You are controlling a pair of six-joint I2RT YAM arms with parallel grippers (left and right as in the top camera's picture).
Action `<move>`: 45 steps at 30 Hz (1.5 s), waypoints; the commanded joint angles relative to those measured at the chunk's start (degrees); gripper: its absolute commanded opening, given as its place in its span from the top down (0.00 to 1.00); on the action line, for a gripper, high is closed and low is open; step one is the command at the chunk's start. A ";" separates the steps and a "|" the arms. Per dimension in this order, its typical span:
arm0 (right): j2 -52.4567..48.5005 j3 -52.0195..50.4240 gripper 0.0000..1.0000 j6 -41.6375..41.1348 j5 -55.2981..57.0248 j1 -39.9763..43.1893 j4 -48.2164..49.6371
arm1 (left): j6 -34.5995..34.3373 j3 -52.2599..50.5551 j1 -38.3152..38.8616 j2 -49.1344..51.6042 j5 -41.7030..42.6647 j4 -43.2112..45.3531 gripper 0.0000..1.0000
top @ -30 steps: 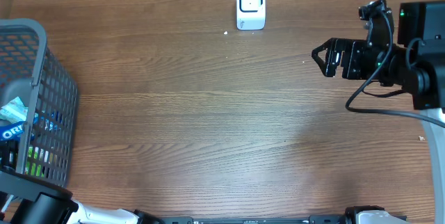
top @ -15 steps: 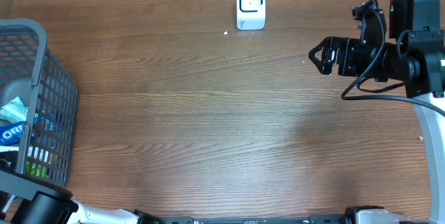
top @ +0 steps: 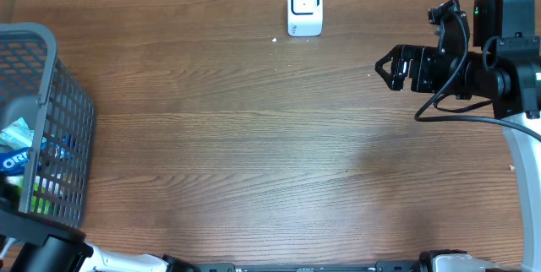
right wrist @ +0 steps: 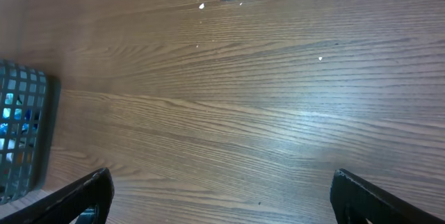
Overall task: Scan the item barcode
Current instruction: 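Carry the green snack bag to the table center and release it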
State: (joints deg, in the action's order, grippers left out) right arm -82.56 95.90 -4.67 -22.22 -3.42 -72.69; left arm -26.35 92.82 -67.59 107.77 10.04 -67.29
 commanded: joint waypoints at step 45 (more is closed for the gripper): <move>0.24 1.22 0.00 0.02 -0.39 -0.15 1.51 | -7.26 9.68 90.68 14.05 -5.57 3.04 0.96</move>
State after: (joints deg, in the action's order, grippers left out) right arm -82.56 95.90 -4.69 -22.26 -3.42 -70.91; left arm -24.43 102.26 19.81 118.10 4.86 -66.02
